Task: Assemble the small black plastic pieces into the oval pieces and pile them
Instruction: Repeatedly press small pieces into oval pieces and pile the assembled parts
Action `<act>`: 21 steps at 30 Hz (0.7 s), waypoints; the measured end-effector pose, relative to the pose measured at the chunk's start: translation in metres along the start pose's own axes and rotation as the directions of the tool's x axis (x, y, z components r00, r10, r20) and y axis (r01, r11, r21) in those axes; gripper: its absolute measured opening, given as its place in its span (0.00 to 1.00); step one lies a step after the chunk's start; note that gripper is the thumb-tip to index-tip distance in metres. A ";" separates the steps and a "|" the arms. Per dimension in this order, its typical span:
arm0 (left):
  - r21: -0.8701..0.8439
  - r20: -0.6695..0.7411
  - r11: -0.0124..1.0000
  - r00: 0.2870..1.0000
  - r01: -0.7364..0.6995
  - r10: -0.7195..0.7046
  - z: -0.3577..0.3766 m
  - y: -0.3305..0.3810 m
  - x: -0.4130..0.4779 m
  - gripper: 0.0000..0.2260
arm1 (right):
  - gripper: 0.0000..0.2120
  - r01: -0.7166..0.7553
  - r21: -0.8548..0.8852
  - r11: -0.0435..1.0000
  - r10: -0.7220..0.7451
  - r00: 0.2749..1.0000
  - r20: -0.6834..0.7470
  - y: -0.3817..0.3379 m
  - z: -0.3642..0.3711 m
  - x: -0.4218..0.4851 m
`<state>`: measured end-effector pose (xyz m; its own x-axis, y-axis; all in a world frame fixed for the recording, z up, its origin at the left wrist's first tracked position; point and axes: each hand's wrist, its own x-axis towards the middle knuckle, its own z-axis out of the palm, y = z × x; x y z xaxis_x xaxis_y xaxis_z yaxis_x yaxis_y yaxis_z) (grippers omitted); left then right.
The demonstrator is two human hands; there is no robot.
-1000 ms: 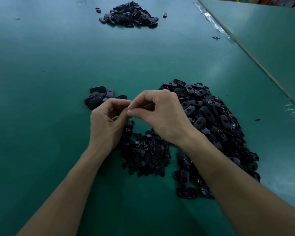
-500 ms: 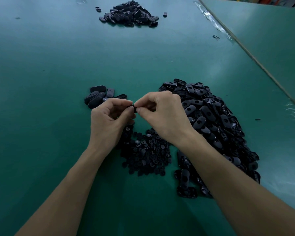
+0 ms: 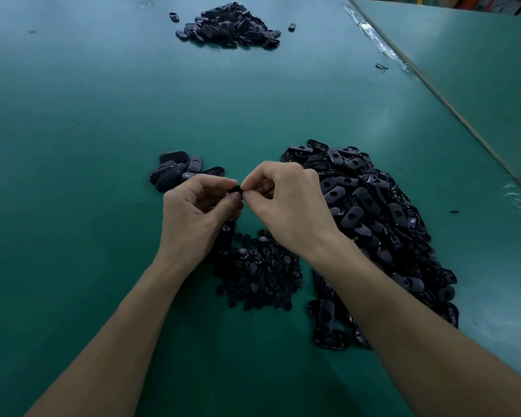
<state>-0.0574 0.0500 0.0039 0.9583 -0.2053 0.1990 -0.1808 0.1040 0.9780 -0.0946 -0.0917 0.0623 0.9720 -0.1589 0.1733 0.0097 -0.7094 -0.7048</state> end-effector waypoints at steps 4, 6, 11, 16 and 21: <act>0.008 0.007 1.000 1.000 -0.002 0.002 0.000 0.000 0.000 0.11 | 0.05 0.000 -0.003 1.000 0.000 1.000 -0.005 0.000 -0.001 0.000; 0.004 0.007 1.000 1.000 -0.002 0.002 -0.001 0.001 0.000 0.11 | 0.05 -0.005 -0.004 1.000 0.005 1.000 -0.001 0.000 -0.001 0.000; 0.006 0.025 1.000 1.000 -0.001 0.001 -0.002 0.002 0.000 0.10 | 0.06 0.012 -0.043 0.999 -0.012 1.000 0.012 -0.002 0.001 0.001; 0.086 0.060 0.996 0.998 -0.031 0.026 -0.003 0.002 0.000 0.12 | 0.06 0.061 -0.130 0.990 -0.056 0.997 0.045 -0.004 0.004 -0.001; 0.028 0.026 1.000 1.000 0.008 -0.009 -0.003 0.001 0.001 0.10 | 0.05 -0.018 0.036 0.999 0.016 0.998 0.056 0.000 0.000 0.003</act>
<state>-0.0564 0.0530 0.0048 0.9538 -0.2317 0.1915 -0.1788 0.0750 0.9810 -0.0919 -0.0923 0.0631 0.9837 -0.1313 0.1231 0.0008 -0.6809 -0.7324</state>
